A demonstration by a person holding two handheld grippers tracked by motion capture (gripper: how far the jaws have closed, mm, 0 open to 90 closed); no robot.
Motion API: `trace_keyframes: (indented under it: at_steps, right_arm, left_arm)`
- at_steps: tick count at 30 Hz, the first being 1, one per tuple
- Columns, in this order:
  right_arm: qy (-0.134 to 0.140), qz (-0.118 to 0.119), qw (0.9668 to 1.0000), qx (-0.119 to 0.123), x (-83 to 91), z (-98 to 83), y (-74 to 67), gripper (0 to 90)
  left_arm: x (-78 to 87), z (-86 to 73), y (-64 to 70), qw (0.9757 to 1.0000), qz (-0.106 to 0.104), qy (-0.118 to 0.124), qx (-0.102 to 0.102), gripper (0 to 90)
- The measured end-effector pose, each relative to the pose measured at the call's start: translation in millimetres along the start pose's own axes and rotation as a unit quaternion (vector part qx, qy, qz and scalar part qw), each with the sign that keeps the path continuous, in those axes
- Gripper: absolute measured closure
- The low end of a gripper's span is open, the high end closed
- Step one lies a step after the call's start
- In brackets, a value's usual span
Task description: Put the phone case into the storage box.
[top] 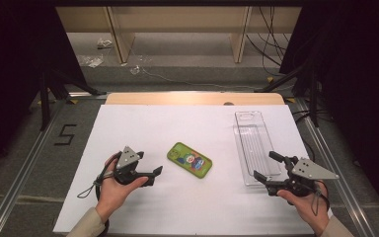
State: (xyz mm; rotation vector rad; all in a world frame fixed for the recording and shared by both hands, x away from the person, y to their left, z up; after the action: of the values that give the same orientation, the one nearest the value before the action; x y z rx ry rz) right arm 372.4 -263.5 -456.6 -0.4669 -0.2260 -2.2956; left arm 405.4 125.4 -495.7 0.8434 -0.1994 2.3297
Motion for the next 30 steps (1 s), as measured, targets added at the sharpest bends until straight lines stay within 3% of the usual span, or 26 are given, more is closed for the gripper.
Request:
trace_keyframes:
  at_steps: [11, 19, 26, 30]
  right_arm:
    - [0.001, -0.003, 1.0000, 0.004, -0.7, 2.6, -2.5, 13.9]
    - [0.003, -0.007, 1.0000, 0.000, 0.0, 3.0, -0.8, 14.1]
    - [0.005, -0.008, 1.0000, -0.001, 0.1, 3.4, 0.0, 14.6]
    - [0.007, -0.009, 0.9999, -0.002, 0.6, 4.0, 0.9, 14.9]
  left_arm:
    - [-7.4, 14.2, 14.6, 0.9996, -0.023, 0.008, -0.015, 24.6]
    - [-19.5, 25.6, 27.0, 0.9989, -0.041, 0.002, -0.023, 42.1]
    - [-36.3, 39.5, 34.0, 0.9984, -0.041, -0.026, -0.031, 75.8]
    - [-46.9, 47.2, 36.3, 0.9982, -0.038, -0.038, -0.026, 89.2]
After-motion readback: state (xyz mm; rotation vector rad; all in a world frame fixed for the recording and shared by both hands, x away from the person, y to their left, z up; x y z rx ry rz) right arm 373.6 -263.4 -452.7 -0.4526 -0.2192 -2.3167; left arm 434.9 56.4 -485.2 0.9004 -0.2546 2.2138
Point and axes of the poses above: each handheld gripper's, and its own axes: x roughly backward along the jaws, z roughly out of its top, y roughly to its right, the point moved 7 cm from there along -x, roughly forward along the jaws, and after that the axes turned 10 degrees about -y, right-handed, at the moved point
